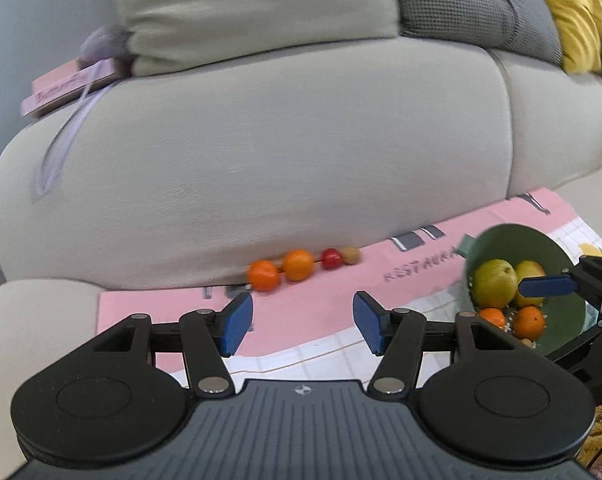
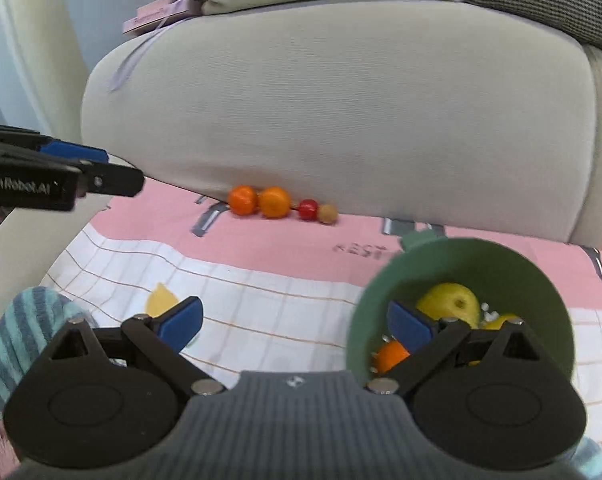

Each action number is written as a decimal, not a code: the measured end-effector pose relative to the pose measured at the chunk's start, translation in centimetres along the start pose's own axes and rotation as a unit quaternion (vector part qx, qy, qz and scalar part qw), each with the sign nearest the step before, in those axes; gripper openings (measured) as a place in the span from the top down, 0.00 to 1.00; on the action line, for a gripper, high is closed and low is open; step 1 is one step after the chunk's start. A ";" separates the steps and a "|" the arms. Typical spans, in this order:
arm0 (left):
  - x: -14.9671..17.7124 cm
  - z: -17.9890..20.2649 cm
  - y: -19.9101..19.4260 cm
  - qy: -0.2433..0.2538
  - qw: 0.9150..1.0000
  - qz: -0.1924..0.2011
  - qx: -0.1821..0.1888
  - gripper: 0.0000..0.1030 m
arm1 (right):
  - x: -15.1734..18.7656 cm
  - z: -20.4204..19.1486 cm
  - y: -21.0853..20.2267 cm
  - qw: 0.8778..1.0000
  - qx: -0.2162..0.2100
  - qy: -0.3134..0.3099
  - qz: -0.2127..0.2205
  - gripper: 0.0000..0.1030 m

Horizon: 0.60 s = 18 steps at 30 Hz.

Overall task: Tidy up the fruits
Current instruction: 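Withdraw both tools from the colander toward the row of mandarins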

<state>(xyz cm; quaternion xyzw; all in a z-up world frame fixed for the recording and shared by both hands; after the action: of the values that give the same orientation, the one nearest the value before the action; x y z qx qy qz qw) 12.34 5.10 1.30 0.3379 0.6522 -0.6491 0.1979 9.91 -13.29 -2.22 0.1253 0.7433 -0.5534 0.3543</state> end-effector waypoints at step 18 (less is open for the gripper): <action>2.6 -5.2 5.1 -0.123 0.991 -0.034 0.027 0.45 | -2.6 -2.7 5.9 1.000 0.002 -0.005 -0.001 0.23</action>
<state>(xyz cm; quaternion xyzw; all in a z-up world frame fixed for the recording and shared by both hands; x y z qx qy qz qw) 15.02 10.29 -3.70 0.2382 0.6163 -0.7092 0.2458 14.19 -8.19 -4.46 0.1222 0.7407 -0.5559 0.3569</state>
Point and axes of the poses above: each gripper's, at about its wrist camera, not at the fingertips, and y roughly the way its jaws point, z to its right, x to its underside, the point moved 3 cm from there along y, roughly the way its jaws point, and after that the axes turned 2 degrees about z, right-handed, at the moved point
